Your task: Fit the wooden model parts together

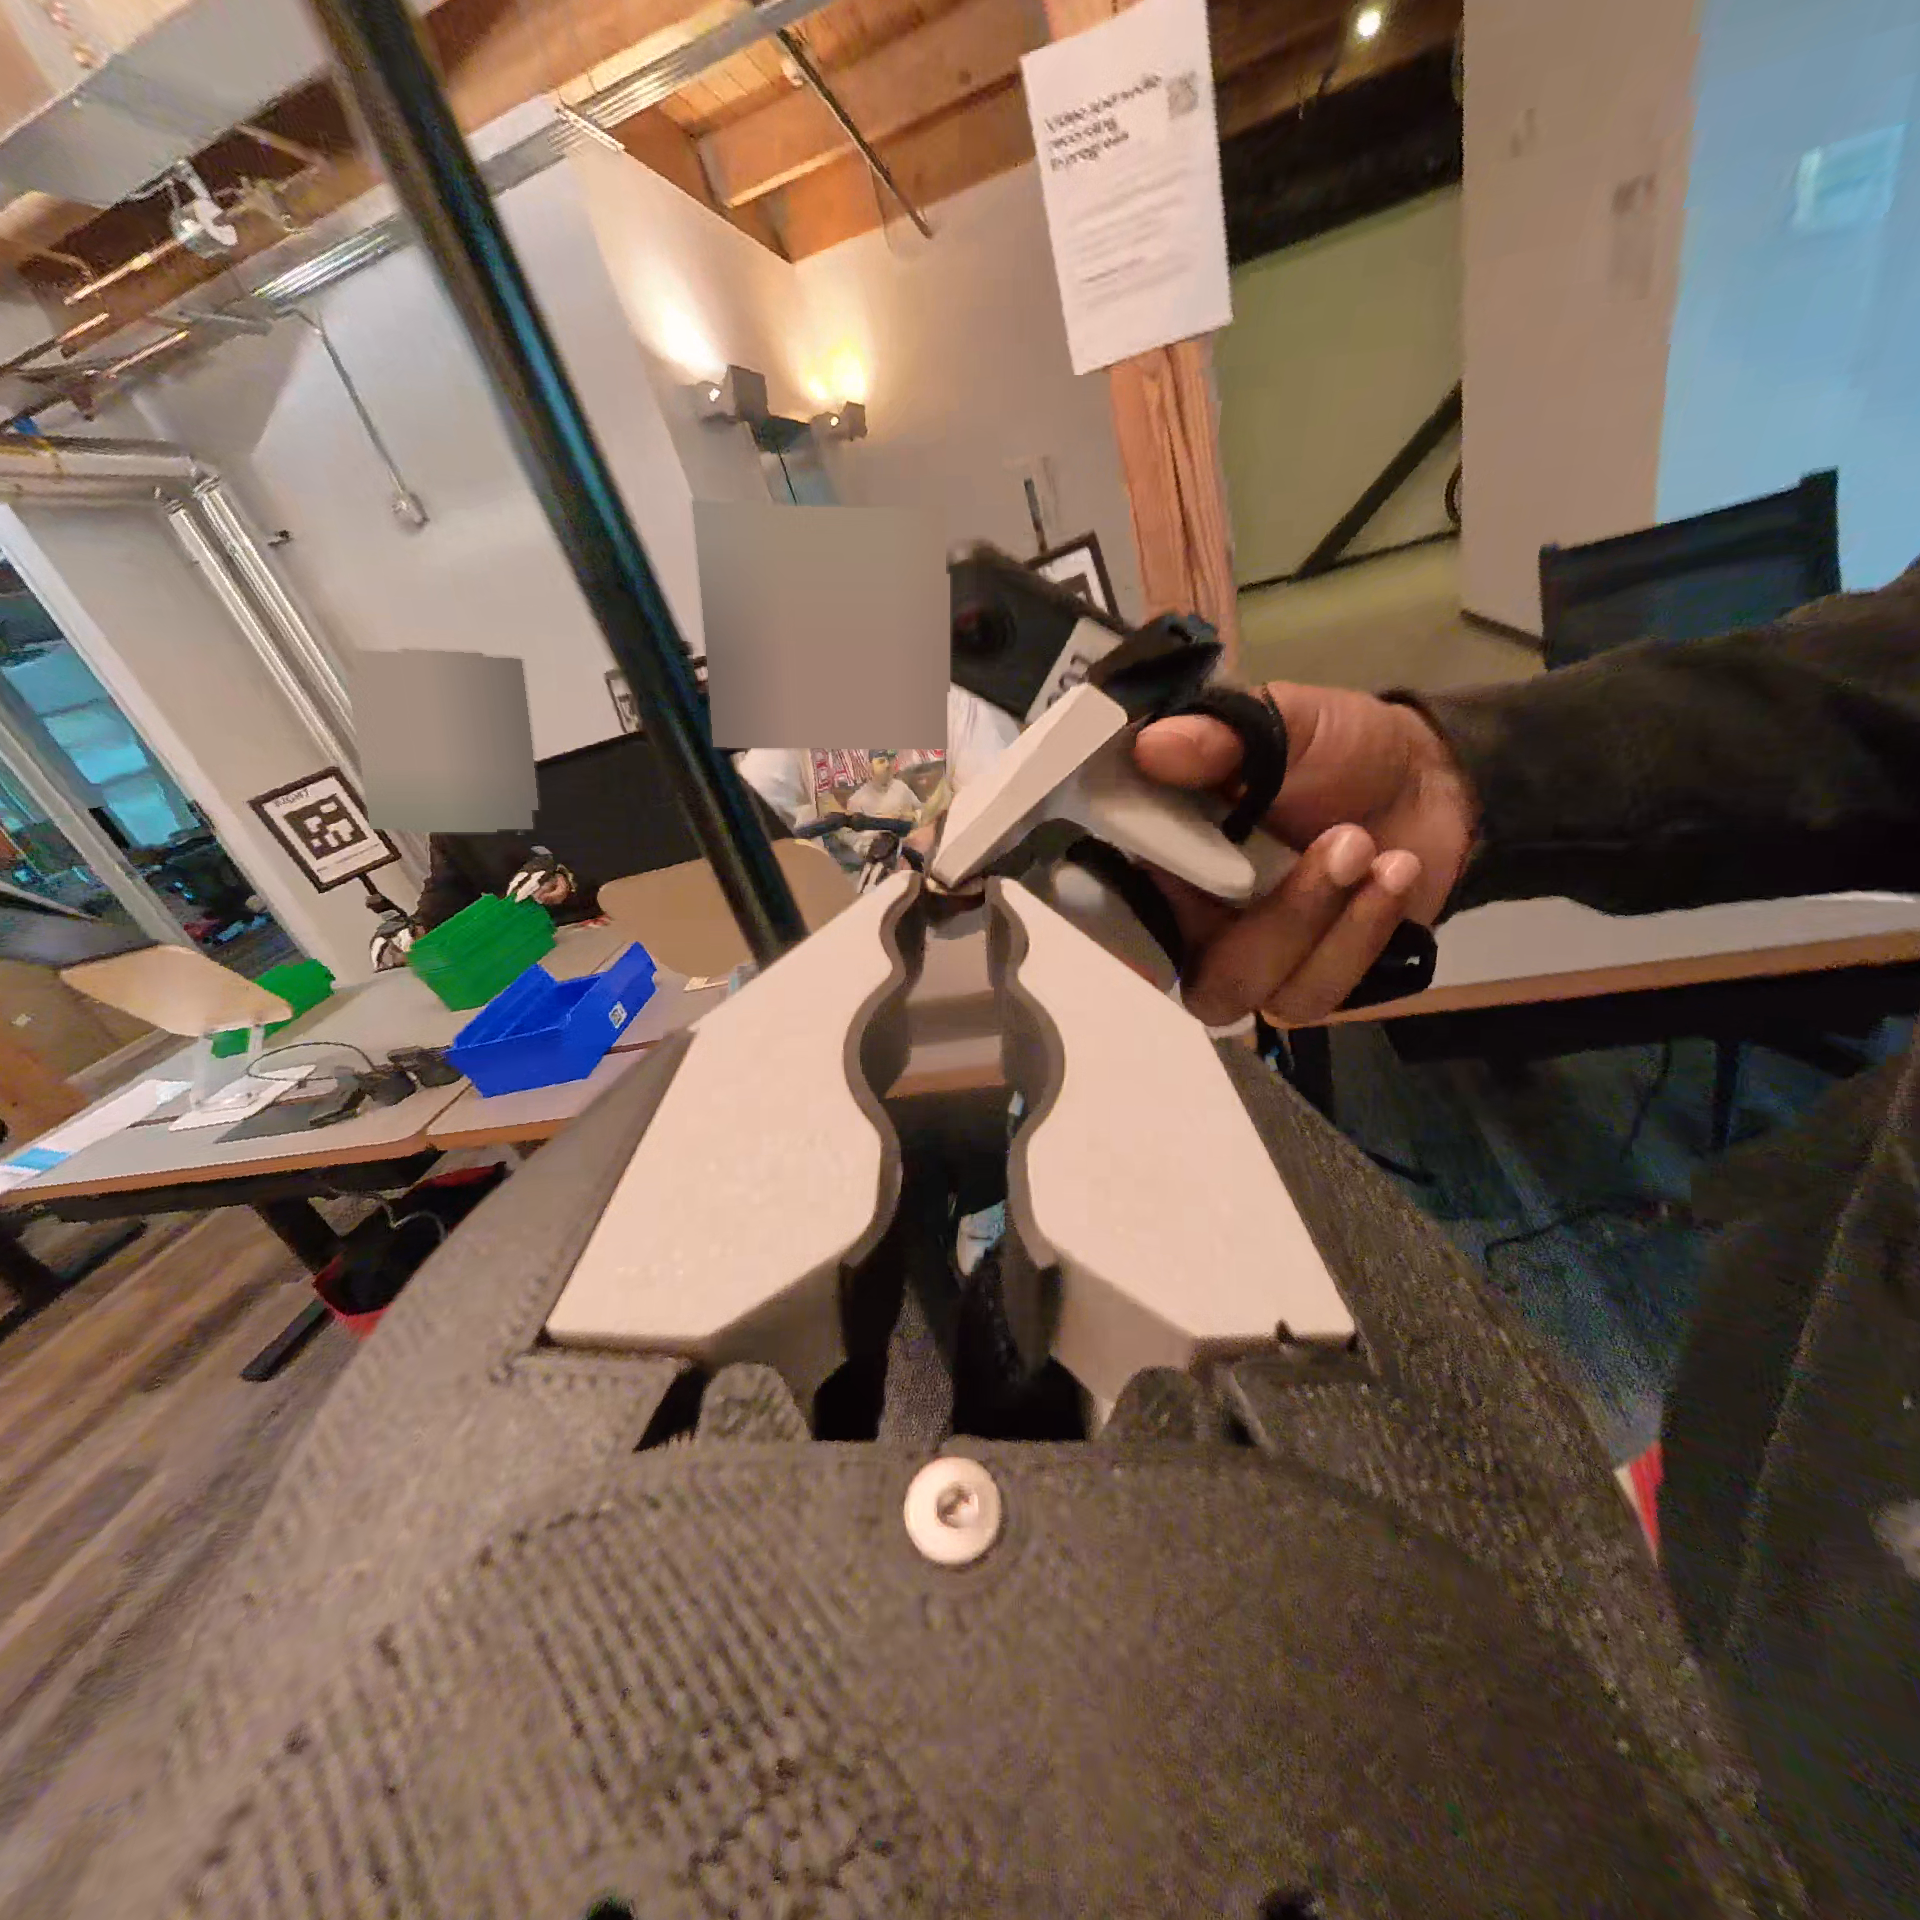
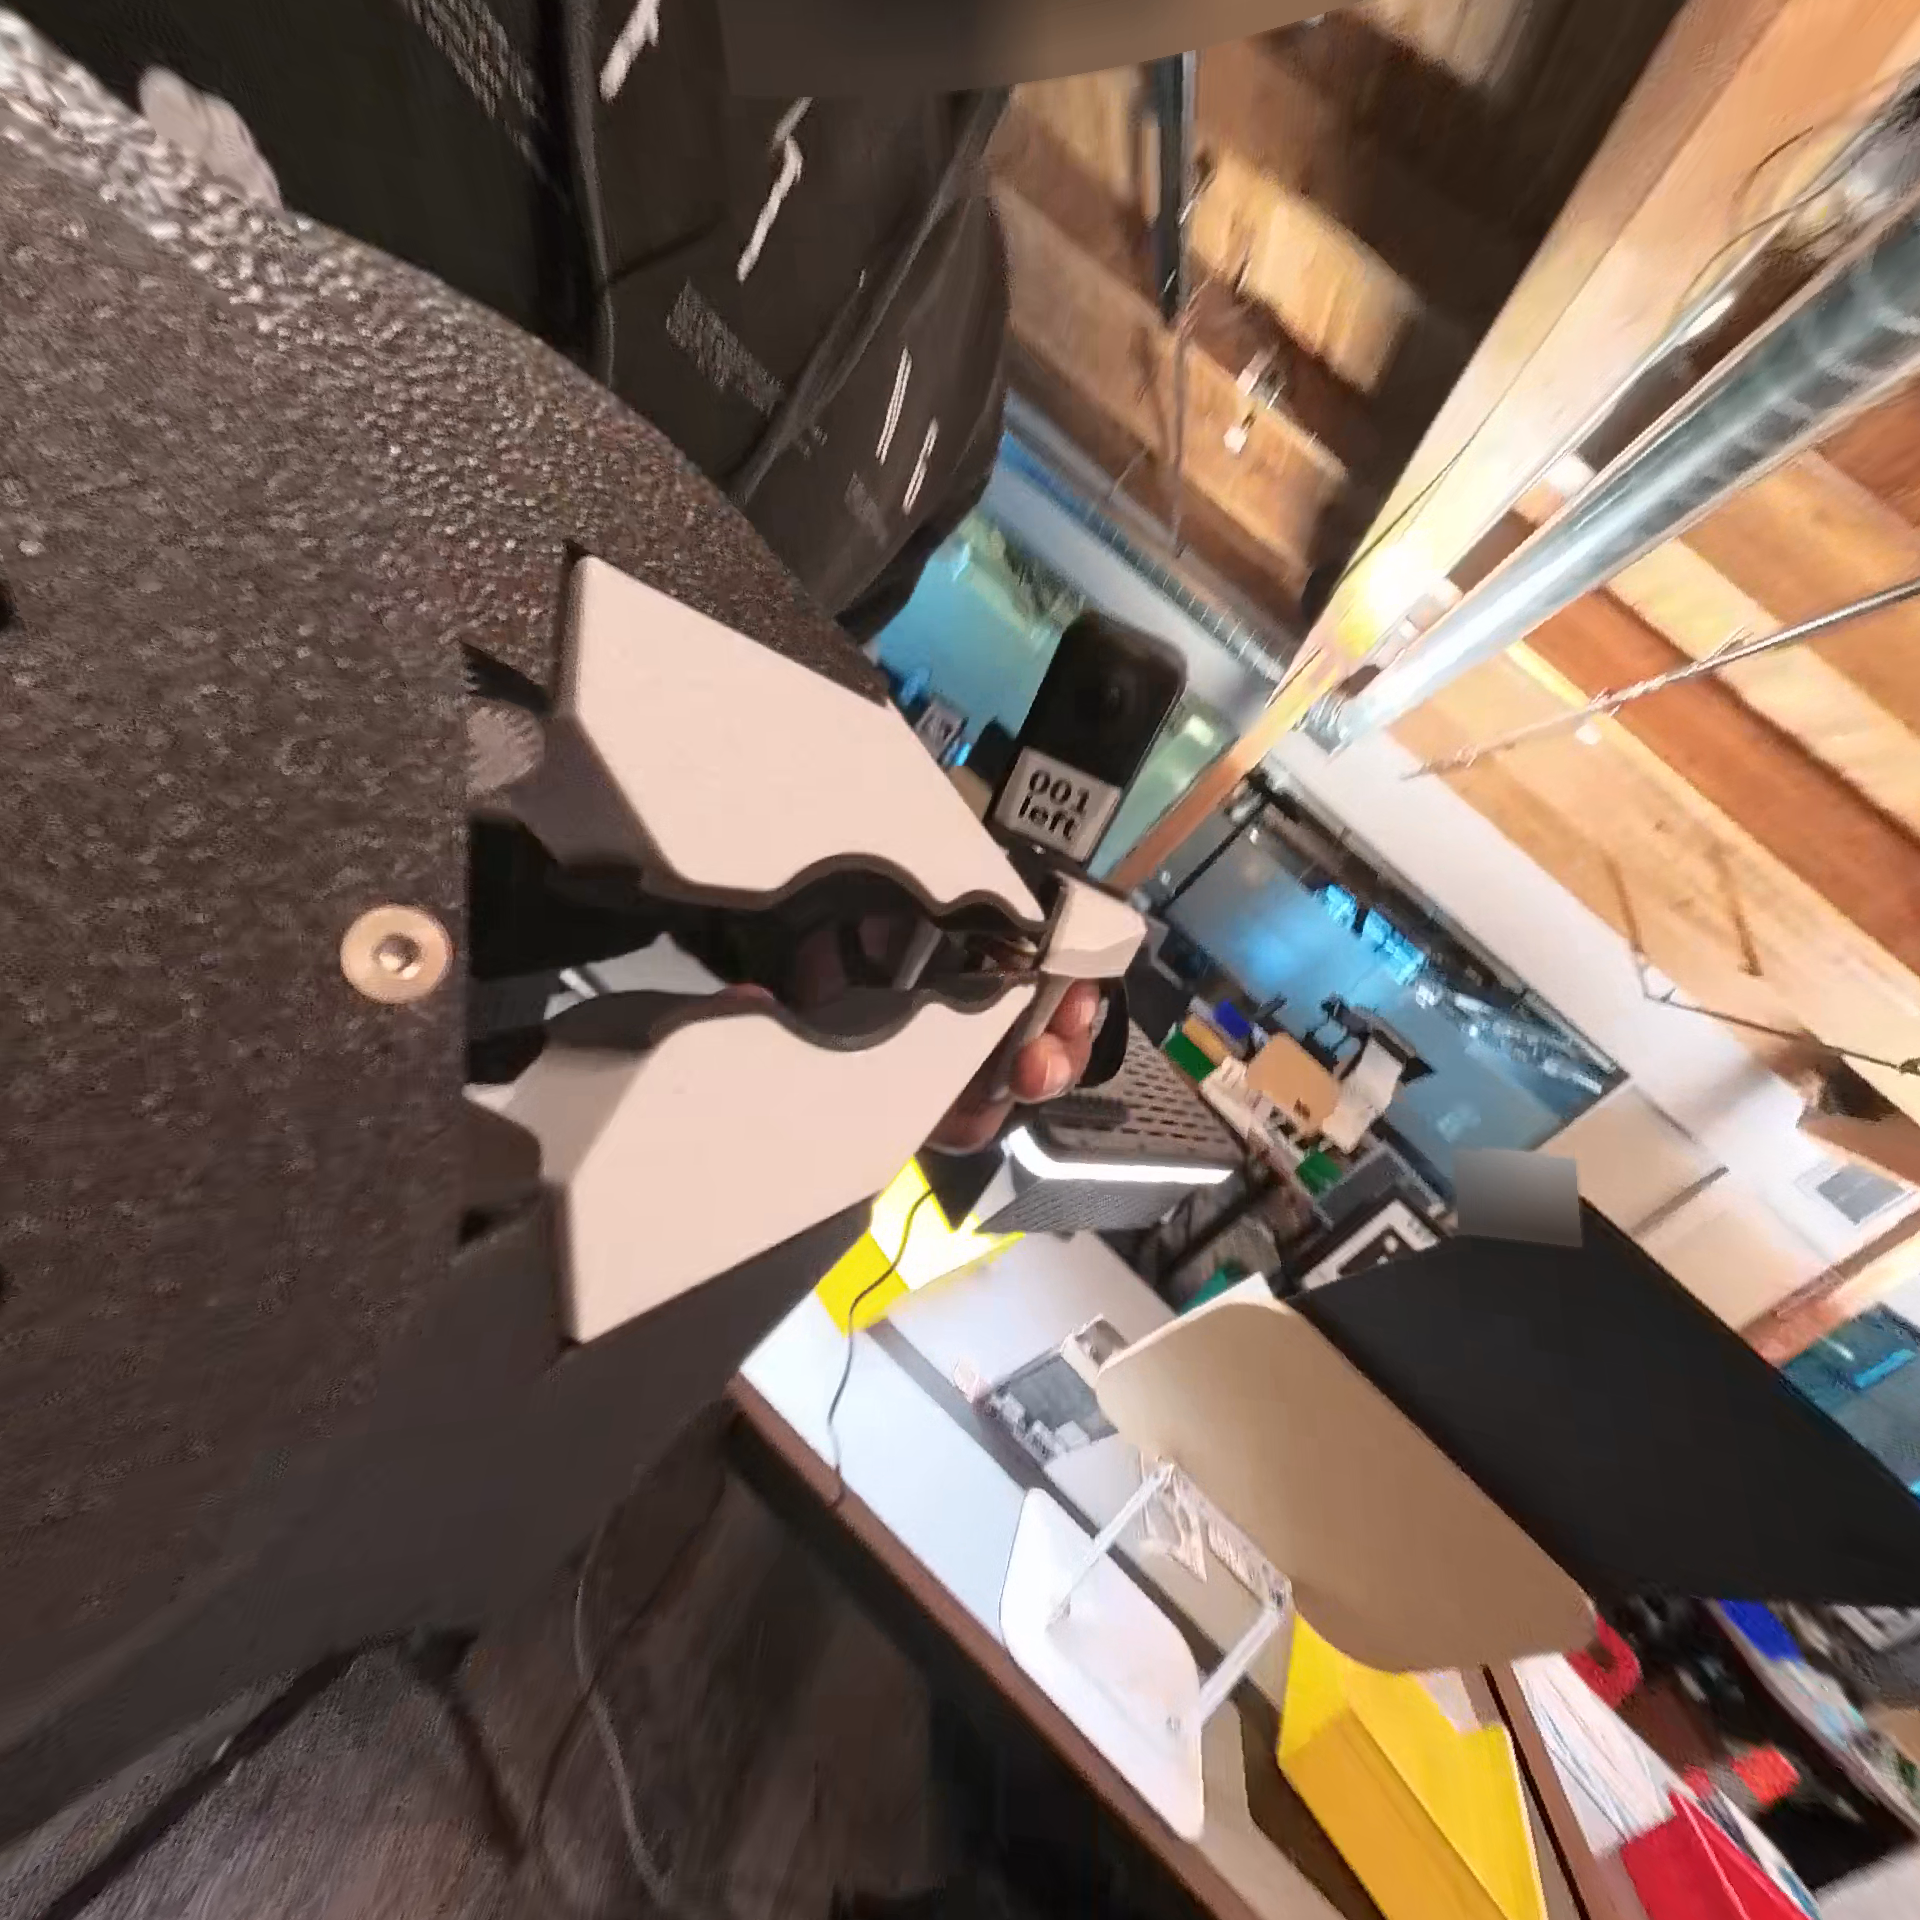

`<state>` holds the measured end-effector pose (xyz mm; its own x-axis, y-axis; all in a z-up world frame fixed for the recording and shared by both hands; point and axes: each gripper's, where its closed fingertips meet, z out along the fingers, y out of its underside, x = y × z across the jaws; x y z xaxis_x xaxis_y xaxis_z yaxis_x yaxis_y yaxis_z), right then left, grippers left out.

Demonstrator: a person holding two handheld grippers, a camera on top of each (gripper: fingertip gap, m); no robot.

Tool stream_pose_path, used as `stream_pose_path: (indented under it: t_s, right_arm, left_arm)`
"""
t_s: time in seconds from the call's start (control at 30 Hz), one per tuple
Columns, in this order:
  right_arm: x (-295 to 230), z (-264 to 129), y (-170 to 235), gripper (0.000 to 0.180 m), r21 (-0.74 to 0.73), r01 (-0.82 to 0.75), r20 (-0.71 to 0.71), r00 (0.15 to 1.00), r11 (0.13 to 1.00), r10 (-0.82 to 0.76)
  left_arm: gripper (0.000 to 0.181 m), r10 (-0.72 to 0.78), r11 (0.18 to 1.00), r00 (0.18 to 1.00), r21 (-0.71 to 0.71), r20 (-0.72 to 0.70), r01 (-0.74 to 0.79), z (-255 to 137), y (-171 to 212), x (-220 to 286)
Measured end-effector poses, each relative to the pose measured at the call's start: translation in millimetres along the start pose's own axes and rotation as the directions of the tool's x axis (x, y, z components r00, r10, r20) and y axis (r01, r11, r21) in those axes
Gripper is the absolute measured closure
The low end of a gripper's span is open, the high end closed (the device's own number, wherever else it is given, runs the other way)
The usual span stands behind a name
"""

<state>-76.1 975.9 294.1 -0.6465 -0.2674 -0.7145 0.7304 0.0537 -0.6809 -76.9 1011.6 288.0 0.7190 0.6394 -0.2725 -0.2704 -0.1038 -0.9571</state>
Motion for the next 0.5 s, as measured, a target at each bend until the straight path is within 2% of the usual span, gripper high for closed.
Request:
stream_pose_path:
  t_s: [0.23, 0.33, 0.5]
  right_arm:
    - [157.1, 65.6, -89.9, 0.176, 0.005, -0.251, 0.212, 0.946, 0.968, 0.245]
    - [231.3, 103.3, -150.0, 0.175, -0.016, -0.231, 0.26, 0.938, 0.973, 0.227]
    - [297.3, 172.0, -259.9, 0.176, -0.16, -0.147, 0.317, 0.929, 0.976, 0.192]
  left_arm:
    - [0.172, -0.06, 0.997, 0.995, -0.053, 0.08, 0.064, 10.8, 91.5, -172.3]
    - [0.172, -0.068, 0.99, 0.989, -0.113, 0.134, 0.083, 18.7, 122.9, -269.6]
    - [0.171, 0.022, 0.989, 0.975, -0.146, 0.219, 0.01, 24.3, 123.3, -413.7]
